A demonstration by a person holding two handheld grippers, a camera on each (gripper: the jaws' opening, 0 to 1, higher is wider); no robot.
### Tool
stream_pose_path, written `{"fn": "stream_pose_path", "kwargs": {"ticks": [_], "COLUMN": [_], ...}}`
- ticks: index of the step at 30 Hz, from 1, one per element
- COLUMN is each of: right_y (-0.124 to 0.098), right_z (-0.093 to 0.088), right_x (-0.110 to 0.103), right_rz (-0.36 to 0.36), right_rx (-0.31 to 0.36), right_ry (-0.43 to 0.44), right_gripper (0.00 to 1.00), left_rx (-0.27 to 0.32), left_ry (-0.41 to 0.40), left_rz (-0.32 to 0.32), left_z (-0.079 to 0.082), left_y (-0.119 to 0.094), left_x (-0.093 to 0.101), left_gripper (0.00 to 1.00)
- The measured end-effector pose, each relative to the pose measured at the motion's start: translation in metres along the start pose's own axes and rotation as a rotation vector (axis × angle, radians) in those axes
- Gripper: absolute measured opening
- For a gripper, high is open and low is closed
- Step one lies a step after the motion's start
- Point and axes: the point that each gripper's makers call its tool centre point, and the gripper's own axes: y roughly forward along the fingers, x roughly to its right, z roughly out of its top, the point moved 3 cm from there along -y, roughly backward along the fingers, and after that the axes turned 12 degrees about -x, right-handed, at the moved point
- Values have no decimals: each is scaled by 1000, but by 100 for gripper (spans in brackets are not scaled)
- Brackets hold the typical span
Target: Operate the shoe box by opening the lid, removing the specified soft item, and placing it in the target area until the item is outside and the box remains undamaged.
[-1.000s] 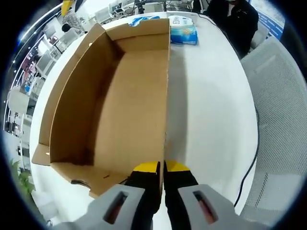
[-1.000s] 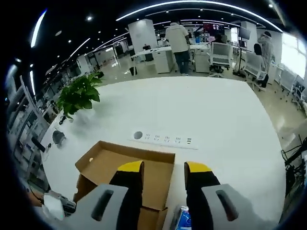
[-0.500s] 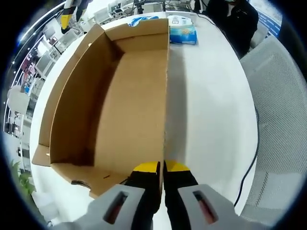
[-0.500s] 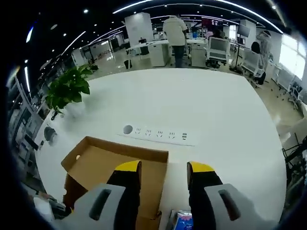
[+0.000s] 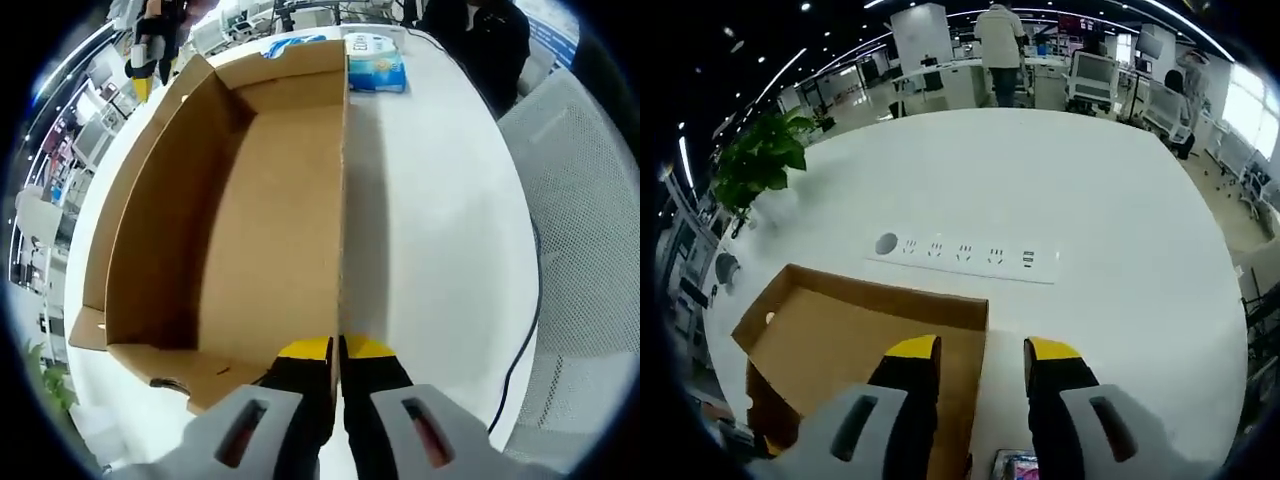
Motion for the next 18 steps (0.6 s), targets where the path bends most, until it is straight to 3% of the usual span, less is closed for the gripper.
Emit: {"fn": "stream_pose_path", "kwargs": {"ticks": [4, 18], "right_y": [11, 32], "right_z": [-1, -8], "right_x": [0, -8], "right_rz": [-30, -28], "right_rx": [-17, -38], "right_ry": [-46, -10], "right_gripper": [29, 22], "left_rx": [1, -3], "left_ry": [24, 30], "left_rz": [10, -5], "left_z": [0, 0], "left_y": [0, 1], "left_x": [0, -3], "left_gripper": [1, 0]}}
